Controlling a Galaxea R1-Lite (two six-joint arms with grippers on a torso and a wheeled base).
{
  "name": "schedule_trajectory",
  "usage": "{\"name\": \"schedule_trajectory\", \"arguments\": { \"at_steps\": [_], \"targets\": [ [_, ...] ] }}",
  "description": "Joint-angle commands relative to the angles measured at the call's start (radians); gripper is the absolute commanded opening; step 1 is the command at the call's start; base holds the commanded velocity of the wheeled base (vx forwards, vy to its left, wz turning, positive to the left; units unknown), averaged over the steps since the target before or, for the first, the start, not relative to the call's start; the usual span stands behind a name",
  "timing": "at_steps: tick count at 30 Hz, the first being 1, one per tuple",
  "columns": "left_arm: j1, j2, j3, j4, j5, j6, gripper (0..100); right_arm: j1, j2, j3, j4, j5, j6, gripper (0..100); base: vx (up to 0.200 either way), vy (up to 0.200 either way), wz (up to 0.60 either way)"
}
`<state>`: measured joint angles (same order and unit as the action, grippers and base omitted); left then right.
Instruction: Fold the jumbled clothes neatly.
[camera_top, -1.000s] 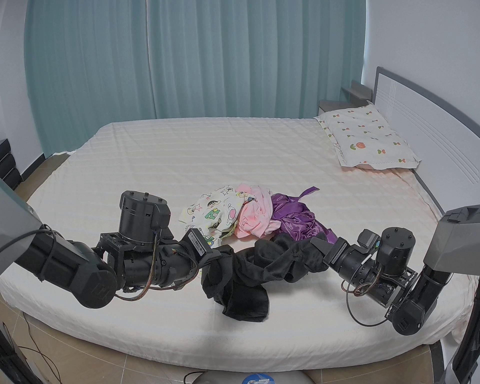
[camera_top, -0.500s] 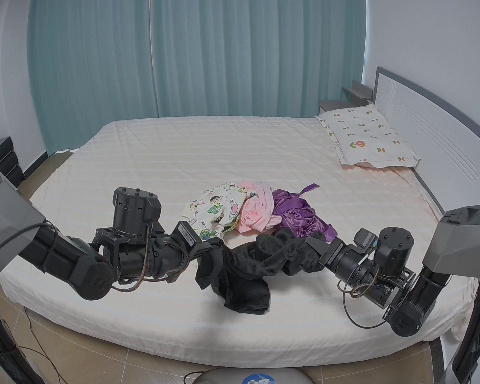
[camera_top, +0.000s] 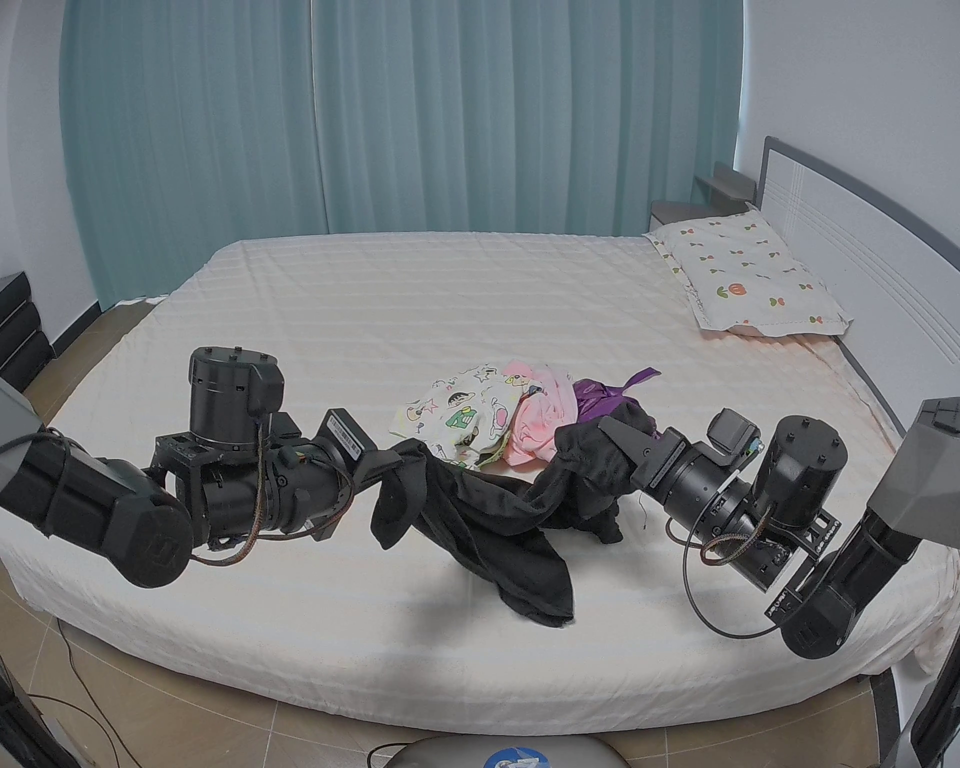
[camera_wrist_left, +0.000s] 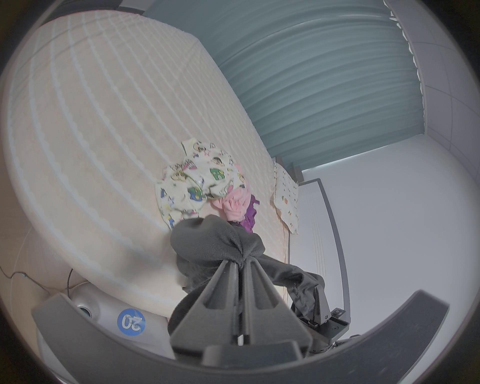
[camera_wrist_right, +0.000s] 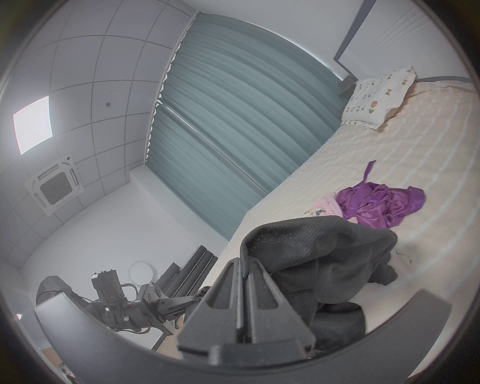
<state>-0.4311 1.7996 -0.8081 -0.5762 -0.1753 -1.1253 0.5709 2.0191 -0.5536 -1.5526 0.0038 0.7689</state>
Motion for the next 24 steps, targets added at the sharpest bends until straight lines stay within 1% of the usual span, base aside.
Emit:
{"name": "schedule_trajectory", "arguments": {
  "at_steps": [1,5,12,24],
  "targets": [
    [0.006,-0.025,-0.002,-0.001,0.004,0.002,0,0.018,-0.010,-0.025,-0.015,0.001,-0.011,0,0.000,0.200,0.00],
    [0.015,-0.031,-0.002,-0.001,0.005,0.002,0,0.027,0.000,-0.065,-0.015,-0.001,-0.045,0,0.000,0.200,0.00],
    [0.017,-0.052,-0.002,-0.001,0.005,0.004,0,0.040,-0.048,-0.071,-0.015,0.001,-0.046,0,0.000,0.200,0.00],
    [0.049,-0.088,-0.003,-0.002,0.007,0.002,0,0.038,-0.069,-0.072,-0.015,0.001,-0.048,0,0.000,0.200,0.00]
  ]
}}
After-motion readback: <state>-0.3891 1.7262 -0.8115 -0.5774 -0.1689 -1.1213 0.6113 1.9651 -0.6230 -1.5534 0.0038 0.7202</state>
